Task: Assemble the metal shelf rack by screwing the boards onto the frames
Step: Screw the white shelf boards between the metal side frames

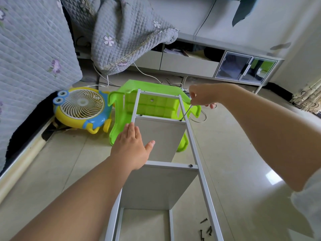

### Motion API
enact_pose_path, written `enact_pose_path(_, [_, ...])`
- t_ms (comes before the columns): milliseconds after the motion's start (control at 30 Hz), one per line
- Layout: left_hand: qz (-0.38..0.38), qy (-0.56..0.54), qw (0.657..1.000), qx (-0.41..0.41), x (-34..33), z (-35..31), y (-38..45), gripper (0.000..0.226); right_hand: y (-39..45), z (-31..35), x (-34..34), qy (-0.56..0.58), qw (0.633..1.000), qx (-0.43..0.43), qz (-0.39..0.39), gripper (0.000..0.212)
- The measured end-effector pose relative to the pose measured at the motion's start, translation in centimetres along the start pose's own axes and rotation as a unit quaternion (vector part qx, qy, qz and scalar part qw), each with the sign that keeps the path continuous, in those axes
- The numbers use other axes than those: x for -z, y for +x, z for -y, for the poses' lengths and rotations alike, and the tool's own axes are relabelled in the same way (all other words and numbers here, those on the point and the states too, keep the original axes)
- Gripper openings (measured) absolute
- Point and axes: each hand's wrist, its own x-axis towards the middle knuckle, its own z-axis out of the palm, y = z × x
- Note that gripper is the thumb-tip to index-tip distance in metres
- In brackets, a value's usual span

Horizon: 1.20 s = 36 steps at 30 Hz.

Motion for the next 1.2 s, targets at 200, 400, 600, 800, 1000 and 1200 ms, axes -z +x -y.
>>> enact_pose_path(200, [-0.002, 0.000, 1.000, -0.002, -0.1, 0.0, -0.1, 0.073, 0.2, 0.5, -0.5, 0.021, 0.998, -0.005, -0.060, 0.031])
enact_pose_path(400, [-0.001, 0.016, 1.000, -0.004, -0.1, 0.0, -0.1, 0.073, 0.2, 0.7, 0.1, 0.004, 0.999, -0.037, -0.016, 0.045])
enact_pose_path(600, [0.005, 0.037, 0.999, 0.000, -0.2, 0.0, 0.1, 0.074, 0.4, 0.4, 0.0, 0.094, 0.995, -0.003, 0.016, 0.007])
enact_pose_path(800, [0.001, 0.035, 0.999, -0.003, -0.2, 0.1, 0.1, 0.073, 0.8, -0.8, -0.4, 0.118, 0.993, -0.005, -0.009, 0.016])
enact_pose_path(1000, [0.002, 0.036, 0.999, -0.003, -0.1, -0.1, 0.0, 0.073, 0.8, -0.1, -0.7, 0.028, 0.996, -0.050, -0.073, 0.037])
enact_pose_path(1200, [0.000, 0.060, 0.998, -0.009, 0.0, 0.1, 0.0, 0.075, 0.5, 1.1, 0.1, 0.003, 1.000, 0.012, -0.003, 0.013])
